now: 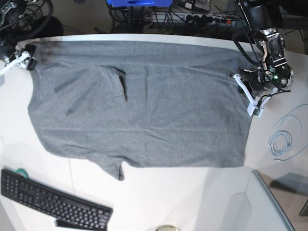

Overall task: Layout the t-shirt on the table in an organized manner, then fold the t-shirt properly
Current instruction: 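Grasp the shirt side edge with the left gripper and tug it outward, then pull the shirt edge with both grippers to straighten the folded shirt, then release the right gripper and move it along the shirt side toward the hem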

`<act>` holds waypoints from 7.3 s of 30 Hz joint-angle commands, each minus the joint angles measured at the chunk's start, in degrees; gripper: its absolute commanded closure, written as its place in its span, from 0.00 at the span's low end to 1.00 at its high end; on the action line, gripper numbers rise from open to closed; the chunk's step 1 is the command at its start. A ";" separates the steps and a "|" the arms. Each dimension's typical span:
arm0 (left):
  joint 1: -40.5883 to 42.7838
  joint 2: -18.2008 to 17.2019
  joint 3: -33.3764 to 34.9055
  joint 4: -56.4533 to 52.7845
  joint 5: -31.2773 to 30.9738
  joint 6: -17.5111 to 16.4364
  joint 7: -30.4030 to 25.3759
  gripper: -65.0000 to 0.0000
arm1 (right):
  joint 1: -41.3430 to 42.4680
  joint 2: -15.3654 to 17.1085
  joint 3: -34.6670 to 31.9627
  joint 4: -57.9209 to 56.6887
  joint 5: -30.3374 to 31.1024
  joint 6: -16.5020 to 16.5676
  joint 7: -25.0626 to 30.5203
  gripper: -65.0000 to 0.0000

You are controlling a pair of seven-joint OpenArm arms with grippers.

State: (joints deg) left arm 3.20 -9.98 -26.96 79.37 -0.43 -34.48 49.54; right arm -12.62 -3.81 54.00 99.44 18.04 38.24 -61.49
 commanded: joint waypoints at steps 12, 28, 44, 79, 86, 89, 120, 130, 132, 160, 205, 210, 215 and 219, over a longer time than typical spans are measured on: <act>-0.96 0.62 -9.30 4.01 -0.67 2.70 -0.88 1.00 | -1.40 0.61 -5.95 1.27 0.81 1.76 0.62 0.33; -2.81 0.62 -9.48 1.55 -0.15 4.02 -0.97 1.00 | -2.54 0.69 -17.73 1.27 0.73 1.76 0.97 0.33; -5.97 0.44 -10.09 2.34 -0.76 8.85 -1.06 0.42 | -2.72 0.69 -17.73 1.27 0.73 1.76 0.97 0.33; 12.14 4.31 -14.14 -5.31 -0.15 8.77 -17.76 1.00 | 3.08 8.78 -17.73 -20.71 0.37 1.76 8.35 0.98; 15.39 4.48 -14.49 -5.31 -0.76 8.77 -17.76 1.00 | 3.79 10.54 -17.82 -22.21 0.37 1.76 8.88 0.98; 16.80 5.01 -14.49 -3.46 -0.76 8.77 -17.76 1.00 | 3.88 10.63 -17.91 -22.30 0.37 1.76 8.88 0.98; 15.74 6.07 -22.67 11.31 -0.23 8.68 -17.58 1.00 | 14.60 13.35 -23.45 -14.21 0.37 -4.79 8.62 0.93; 13.81 3.08 -22.67 8.76 -0.41 8.59 -17.58 1.00 | 36.14 23.20 -32.24 -60.19 0.37 -4.79 32.09 0.25; 13.63 2.02 -22.75 7.26 -0.76 8.59 -17.58 1.00 | 37.99 23.90 -37.07 -66.69 0.37 -4.88 35.43 0.25; 13.55 1.49 -22.67 4.27 -0.32 8.77 -17.58 1.00 | 16.36 15.02 -33.29 -15.53 0.81 -4.88 10.29 1.00; 12.49 1.23 -22.75 0.76 -0.32 8.77 -17.67 1.00 | 31.22 8.08 -14.22 -44.27 0.81 -7.95 5.01 0.70; 12.49 1.23 -22.75 0.67 -0.32 8.77 -17.67 1.00 | 32.27 8.08 -14.22 -43.83 0.81 -7.95 3.87 0.96; 12.49 1.23 -22.75 0.49 -0.32 8.77 -17.67 1.00 | 32.36 7.64 -14.74 -39.44 0.81 -7.95 2.46 1.00; 12.49 0.70 -22.75 0.67 -0.32 8.77 -17.67 1.00 | 32.45 6.32 -16.59 -32.32 0.81 -7.87 1.93 1.00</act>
State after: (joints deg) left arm 15.57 -7.97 -49.41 79.11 -0.47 -25.89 32.82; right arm 18.35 2.02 37.50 66.30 17.72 30.33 -59.99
